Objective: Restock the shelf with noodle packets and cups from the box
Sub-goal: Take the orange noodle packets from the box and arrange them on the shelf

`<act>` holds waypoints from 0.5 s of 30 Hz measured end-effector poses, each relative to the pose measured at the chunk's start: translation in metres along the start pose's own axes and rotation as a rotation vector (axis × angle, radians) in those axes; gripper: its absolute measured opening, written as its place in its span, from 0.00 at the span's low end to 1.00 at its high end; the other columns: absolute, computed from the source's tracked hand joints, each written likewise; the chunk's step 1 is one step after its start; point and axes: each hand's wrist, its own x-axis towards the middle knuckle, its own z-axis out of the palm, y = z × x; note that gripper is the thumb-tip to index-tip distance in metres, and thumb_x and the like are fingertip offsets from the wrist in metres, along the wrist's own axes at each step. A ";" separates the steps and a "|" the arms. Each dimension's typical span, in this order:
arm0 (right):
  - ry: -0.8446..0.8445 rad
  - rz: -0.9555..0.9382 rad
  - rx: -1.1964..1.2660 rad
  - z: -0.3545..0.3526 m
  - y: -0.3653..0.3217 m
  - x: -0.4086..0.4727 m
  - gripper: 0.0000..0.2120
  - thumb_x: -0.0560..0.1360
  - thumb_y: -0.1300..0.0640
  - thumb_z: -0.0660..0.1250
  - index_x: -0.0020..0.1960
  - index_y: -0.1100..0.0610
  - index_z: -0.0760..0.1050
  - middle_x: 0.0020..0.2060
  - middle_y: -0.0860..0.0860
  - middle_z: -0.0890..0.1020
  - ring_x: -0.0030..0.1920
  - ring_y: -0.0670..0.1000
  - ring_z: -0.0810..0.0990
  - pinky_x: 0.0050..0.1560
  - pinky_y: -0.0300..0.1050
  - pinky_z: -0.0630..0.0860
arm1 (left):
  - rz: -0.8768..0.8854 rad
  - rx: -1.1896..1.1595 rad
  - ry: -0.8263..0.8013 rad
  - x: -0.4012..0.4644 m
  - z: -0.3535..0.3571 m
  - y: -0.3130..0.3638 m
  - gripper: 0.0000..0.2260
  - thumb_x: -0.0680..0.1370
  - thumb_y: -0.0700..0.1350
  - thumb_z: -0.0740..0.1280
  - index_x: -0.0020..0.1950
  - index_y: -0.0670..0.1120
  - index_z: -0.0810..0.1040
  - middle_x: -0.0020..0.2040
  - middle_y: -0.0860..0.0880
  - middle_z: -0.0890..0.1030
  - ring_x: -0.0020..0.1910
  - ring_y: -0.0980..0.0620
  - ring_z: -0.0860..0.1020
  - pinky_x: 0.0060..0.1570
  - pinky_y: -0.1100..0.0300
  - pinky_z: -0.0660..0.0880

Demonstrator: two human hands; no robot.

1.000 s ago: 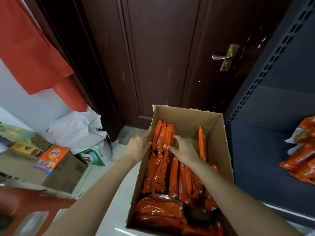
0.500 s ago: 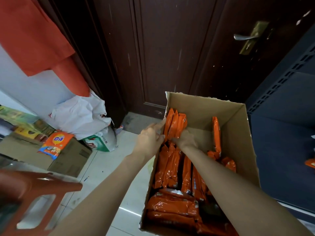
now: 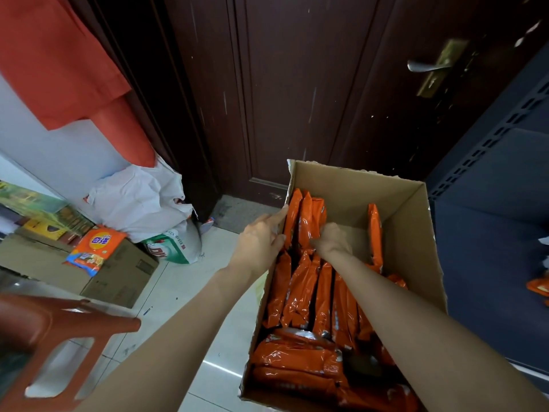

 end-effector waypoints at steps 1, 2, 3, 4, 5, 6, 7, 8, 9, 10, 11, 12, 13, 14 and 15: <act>0.009 -0.016 0.006 -0.002 0.002 -0.001 0.04 0.75 0.57 0.68 0.48 0.57 0.75 0.47 0.55 0.81 0.48 0.55 0.81 0.47 0.49 0.79 | 0.000 -0.003 0.001 0.000 0.000 -0.001 0.26 0.80 0.42 0.62 0.76 0.54 0.58 0.65 0.48 0.73 0.55 0.51 0.78 0.56 0.60 0.73; 0.019 -0.043 0.017 -0.005 0.005 -0.002 0.02 0.75 0.58 0.67 0.45 0.56 0.75 0.47 0.54 0.80 0.48 0.55 0.81 0.46 0.47 0.78 | -0.002 -0.002 0.003 0.000 0.001 -0.001 0.26 0.80 0.42 0.62 0.76 0.54 0.58 0.65 0.47 0.73 0.56 0.51 0.78 0.56 0.60 0.73; 0.030 -0.068 0.029 -0.007 0.007 -0.004 0.05 0.76 0.59 0.66 0.42 0.56 0.73 0.45 0.53 0.79 0.49 0.54 0.80 0.44 0.44 0.75 | -0.005 0.001 0.005 0.000 0.001 -0.001 0.26 0.80 0.42 0.62 0.76 0.54 0.58 0.65 0.47 0.73 0.57 0.50 0.77 0.57 0.59 0.73; 0.044 -0.097 0.050 -0.010 0.008 -0.006 0.07 0.76 0.61 0.66 0.39 0.55 0.73 0.44 0.52 0.78 0.48 0.53 0.80 0.42 0.41 0.72 | -0.009 0.006 0.005 0.000 0.002 -0.001 0.26 0.80 0.42 0.62 0.76 0.54 0.58 0.66 0.46 0.73 0.58 0.50 0.77 0.58 0.59 0.73; 0.062 -0.119 0.071 -0.014 0.010 -0.007 0.09 0.76 0.62 0.66 0.37 0.55 0.72 0.42 0.52 0.77 0.46 0.52 0.79 0.41 0.40 0.70 | -0.013 0.008 0.000 0.000 0.002 -0.001 0.26 0.80 0.42 0.61 0.76 0.54 0.58 0.67 0.46 0.72 0.58 0.49 0.77 0.59 0.58 0.72; 0.083 -0.138 0.096 -0.018 0.011 -0.009 0.11 0.75 0.64 0.66 0.36 0.54 0.71 0.41 0.53 0.77 0.44 0.52 0.78 0.40 0.40 0.69 | -0.015 0.004 -0.003 0.000 0.002 0.000 0.26 0.80 0.42 0.61 0.76 0.54 0.58 0.67 0.47 0.72 0.58 0.50 0.77 0.59 0.58 0.72; 0.105 -0.154 0.121 -0.022 0.011 -0.009 0.12 0.74 0.64 0.66 0.34 0.54 0.70 0.40 0.53 0.77 0.42 0.51 0.77 0.40 0.41 0.70 | -0.015 -0.004 -0.003 0.000 0.003 0.000 0.26 0.80 0.42 0.61 0.76 0.54 0.58 0.67 0.47 0.72 0.58 0.50 0.77 0.60 0.57 0.72; 0.122 -0.169 0.139 -0.026 0.012 -0.009 0.11 0.74 0.65 0.66 0.35 0.56 0.70 0.39 0.55 0.78 0.40 0.52 0.77 0.39 0.43 0.72 | -0.016 -0.011 -0.003 0.000 0.003 0.001 0.26 0.80 0.42 0.61 0.76 0.54 0.58 0.67 0.47 0.72 0.59 0.49 0.76 0.60 0.57 0.72; 0.129 -0.181 0.146 -0.031 0.012 -0.009 0.09 0.74 0.65 0.66 0.36 0.58 0.71 0.38 0.55 0.78 0.39 0.52 0.78 0.40 0.45 0.75 | -0.018 -0.011 -0.002 0.000 0.002 0.001 0.25 0.80 0.41 0.61 0.76 0.53 0.58 0.67 0.47 0.72 0.60 0.49 0.75 0.61 0.55 0.72; 0.132 -0.196 0.155 -0.035 0.012 -0.009 0.07 0.74 0.65 0.67 0.38 0.59 0.72 0.37 0.56 0.79 0.38 0.52 0.78 0.40 0.46 0.76 | -0.020 -0.002 0.001 0.000 0.002 0.002 0.25 0.80 0.41 0.61 0.76 0.52 0.58 0.66 0.46 0.72 0.62 0.48 0.74 0.63 0.54 0.72; 0.133 -0.208 0.170 -0.039 0.012 -0.009 0.06 0.73 0.65 0.67 0.38 0.60 0.72 0.37 0.56 0.79 0.37 0.52 0.79 0.41 0.46 0.78 | -0.020 0.012 0.007 0.000 0.003 0.004 0.25 0.80 0.41 0.61 0.76 0.51 0.58 0.66 0.46 0.72 0.64 0.47 0.72 0.64 0.53 0.71; 0.135 -0.215 0.192 -0.042 0.013 -0.010 0.06 0.73 0.64 0.67 0.39 0.60 0.72 0.37 0.55 0.79 0.37 0.53 0.79 0.41 0.47 0.79 | -0.020 0.021 0.016 0.001 0.004 0.005 0.25 0.80 0.41 0.60 0.76 0.50 0.58 0.67 0.46 0.71 0.66 0.47 0.69 0.66 0.52 0.69; 0.143 -0.218 0.212 -0.045 0.014 -0.010 0.05 0.73 0.63 0.68 0.39 0.60 0.73 0.38 0.55 0.79 0.38 0.53 0.81 0.43 0.49 0.81 | -0.024 0.017 0.029 0.001 0.005 0.007 0.25 0.80 0.41 0.60 0.76 0.49 0.58 0.67 0.46 0.70 0.67 0.47 0.67 0.67 0.52 0.67; 0.153 -0.219 0.232 -0.048 0.015 -0.012 0.05 0.73 0.63 0.68 0.40 0.60 0.73 0.38 0.55 0.80 0.39 0.53 0.82 0.44 0.52 0.81 | -0.028 0.007 0.047 0.000 0.007 0.010 0.25 0.80 0.42 0.61 0.76 0.49 0.59 0.68 0.46 0.69 0.68 0.47 0.66 0.68 0.52 0.66; 0.164 -0.216 0.254 -0.051 0.016 -0.014 0.05 0.73 0.62 0.69 0.40 0.60 0.73 0.38 0.55 0.81 0.40 0.53 0.82 0.44 0.54 0.81 | -0.025 0.001 0.072 -0.001 0.008 0.013 0.25 0.80 0.42 0.61 0.76 0.48 0.59 0.69 0.47 0.67 0.69 0.48 0.64 0.69 0.53 0.65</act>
